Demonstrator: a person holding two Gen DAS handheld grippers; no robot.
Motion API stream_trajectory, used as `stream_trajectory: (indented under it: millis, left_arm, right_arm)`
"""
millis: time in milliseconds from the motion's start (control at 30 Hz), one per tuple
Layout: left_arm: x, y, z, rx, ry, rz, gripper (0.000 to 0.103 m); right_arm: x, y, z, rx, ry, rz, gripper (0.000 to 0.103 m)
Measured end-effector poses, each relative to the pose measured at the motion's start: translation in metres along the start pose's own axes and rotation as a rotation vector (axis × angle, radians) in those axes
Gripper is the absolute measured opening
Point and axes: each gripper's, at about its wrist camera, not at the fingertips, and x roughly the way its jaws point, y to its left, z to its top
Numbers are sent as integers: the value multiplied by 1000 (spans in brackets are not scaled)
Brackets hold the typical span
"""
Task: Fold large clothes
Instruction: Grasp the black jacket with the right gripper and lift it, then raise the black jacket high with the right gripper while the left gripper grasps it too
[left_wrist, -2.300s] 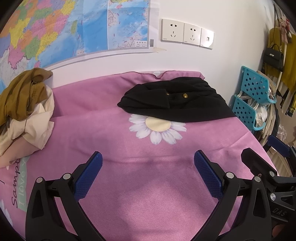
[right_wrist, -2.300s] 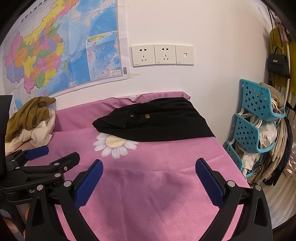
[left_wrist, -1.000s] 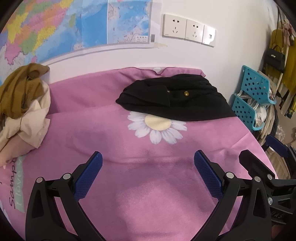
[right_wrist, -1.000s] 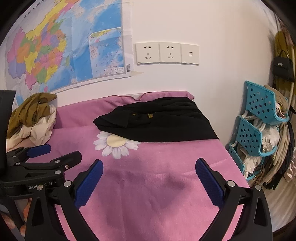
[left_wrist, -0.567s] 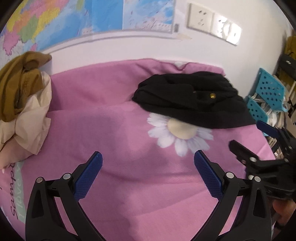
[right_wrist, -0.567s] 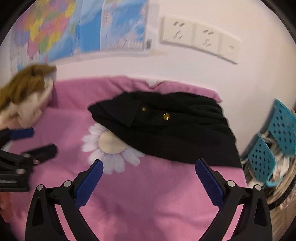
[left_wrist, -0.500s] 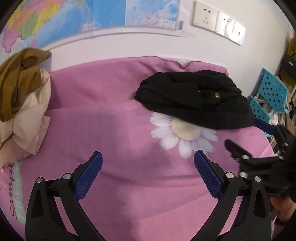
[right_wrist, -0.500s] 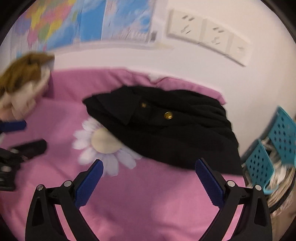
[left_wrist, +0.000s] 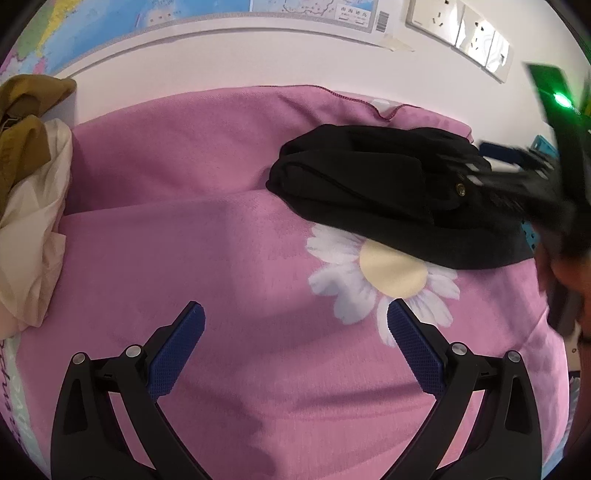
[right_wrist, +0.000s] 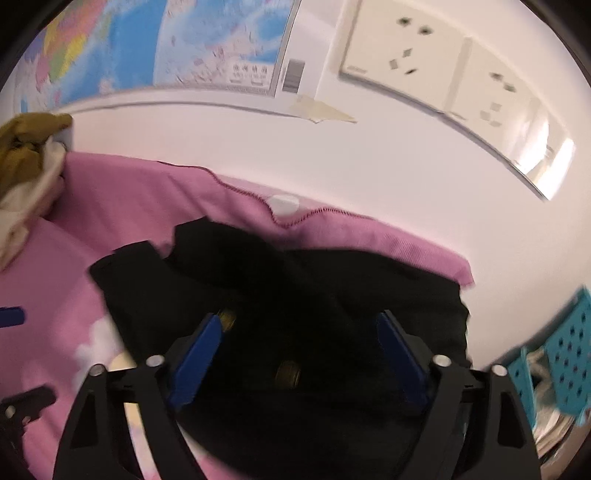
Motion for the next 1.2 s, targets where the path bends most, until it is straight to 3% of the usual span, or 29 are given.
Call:
stream_trajectory:
  millis: [33, 100, 233, 267, 300, 400, 667, 767, 867, 967, 1033, 1100, 1200]
  left_arm:
    - [2, 0, 2, -1, 1, 2, 98]
    - [5, 1, 3, -2, 5, 8, 98]
    - [12, 2, 5, 1, 16, 11, 98]
    - [13, 3, 5, 1, 18, 15, 98]
    - [15, 2, 5, 1, 20, 18, 98]
    - [20, 4, 8, -3, 30, 15, 98]
    - [27, -1, 20, 22, -1, -41, 98]
    - [33, -8, 30, 41, -25, -60, 98]
    - [48, -13, 44, 59, -36, -6, 98]
    - [57, -11, 52, 74, -56, 33, 98]
    - [62, -11, 56, 89, -58, 31, 98]
    - [66, -11, 59, 103, -58, 30, 95]
    - [71, -15, 63, 139, -63, 47, 94]
  right_arm:
    - [14, -1, 7, -12, 24, 23, 76]
    - [30, -4, 13, -9, 54, 48, 58]
    - [62, -7, 23, -26, 119, 143, 50]
    - [67, -6, 25, -49, 137, 162, 35]
    - [69, -5, 27, -57, 146, 166, 12]
    - [53, -8, 34, -61, 98, 178, 9]
    - [-52, -77, 34, 145, -165, 240, 9]
    - [-74, -106, 24, 203, -202, 269, 9]
    - [-84, -121, 10, 232, -204, 284, 9]
    - [-83, -114, -9, 138, -159, 261, 9]
    - [-71, -98, -14, 49, -94, 260, 17]
    - [-63, -87, -17, -12, -58, 218, 46]
    - [-50, -67, -8, -136, -41, 187, 68]
